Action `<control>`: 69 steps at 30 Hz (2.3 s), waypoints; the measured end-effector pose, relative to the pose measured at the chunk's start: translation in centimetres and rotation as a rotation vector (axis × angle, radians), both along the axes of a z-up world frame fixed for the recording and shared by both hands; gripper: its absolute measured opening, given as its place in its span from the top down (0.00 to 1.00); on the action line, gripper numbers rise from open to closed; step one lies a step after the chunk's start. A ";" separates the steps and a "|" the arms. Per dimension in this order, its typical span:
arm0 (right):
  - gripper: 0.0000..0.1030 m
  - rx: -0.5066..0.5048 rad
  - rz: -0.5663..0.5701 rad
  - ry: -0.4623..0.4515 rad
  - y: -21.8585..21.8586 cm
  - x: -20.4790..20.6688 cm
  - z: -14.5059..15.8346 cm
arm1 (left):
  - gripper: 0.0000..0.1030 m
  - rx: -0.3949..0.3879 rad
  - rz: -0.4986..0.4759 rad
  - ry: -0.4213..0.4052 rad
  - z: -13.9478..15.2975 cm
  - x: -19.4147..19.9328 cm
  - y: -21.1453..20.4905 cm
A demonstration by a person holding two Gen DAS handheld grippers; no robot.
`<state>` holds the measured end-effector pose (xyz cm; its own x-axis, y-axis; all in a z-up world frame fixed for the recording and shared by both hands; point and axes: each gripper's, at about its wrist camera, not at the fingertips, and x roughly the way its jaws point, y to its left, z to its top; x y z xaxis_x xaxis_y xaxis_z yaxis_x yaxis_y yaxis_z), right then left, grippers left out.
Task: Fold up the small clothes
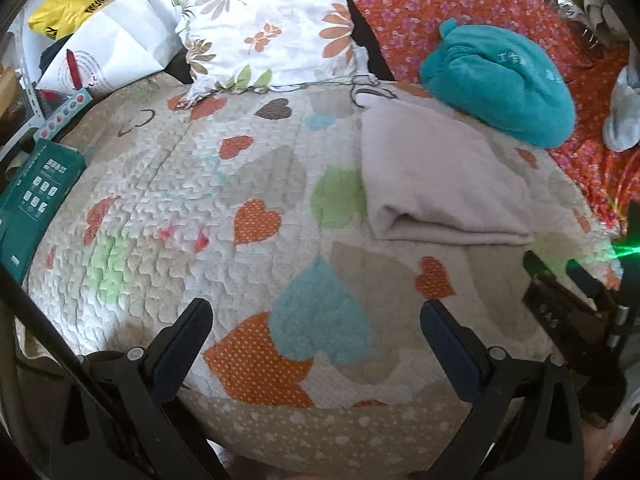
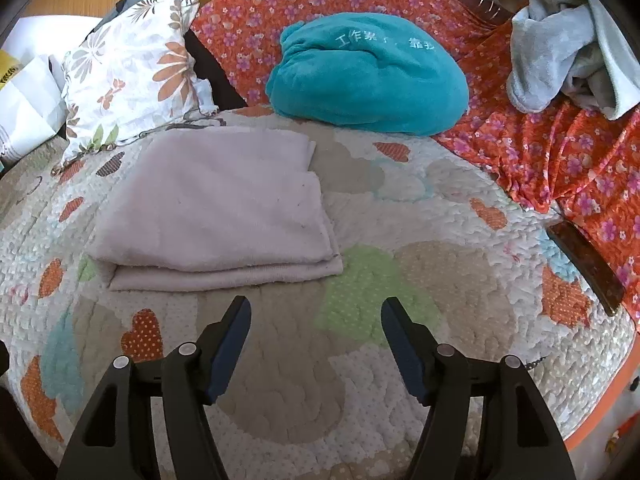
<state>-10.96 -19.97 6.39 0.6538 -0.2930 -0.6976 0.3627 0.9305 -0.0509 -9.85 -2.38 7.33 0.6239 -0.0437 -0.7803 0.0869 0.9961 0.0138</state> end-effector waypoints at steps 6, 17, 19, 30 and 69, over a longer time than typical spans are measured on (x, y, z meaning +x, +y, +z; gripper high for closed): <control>0.29 0.008 0.012 0.010 0.5 -0.8 -0.1 | 0.00 -0.011 0.013 -0.006 0.2 -0.5 -0.4; 0.28 -0.003 0.018 0.024 1.0 -0.8 -0.5 | 0.00 -0.014 -0.002 0.005 -0.1 -0.3 -0.6; 0.28 -0.004 0.018 0.027 1.0 -0.7 -0.6 | 0.00 -0.017 -0.004 0.010 -0.1 -0.3 -0.6; 0.28 -0.019 0.035 0.048 1.1 -0.1 -1.2 | 0.00 -0.027 -0.009 0.026 -0.4 -0.2 -0.6; 0.27 -0.058 0.053 0.055 2.0 -0.1 -1.3 | 0.00 -0.083 -0.009 0.070 -1.8 0.1 0.8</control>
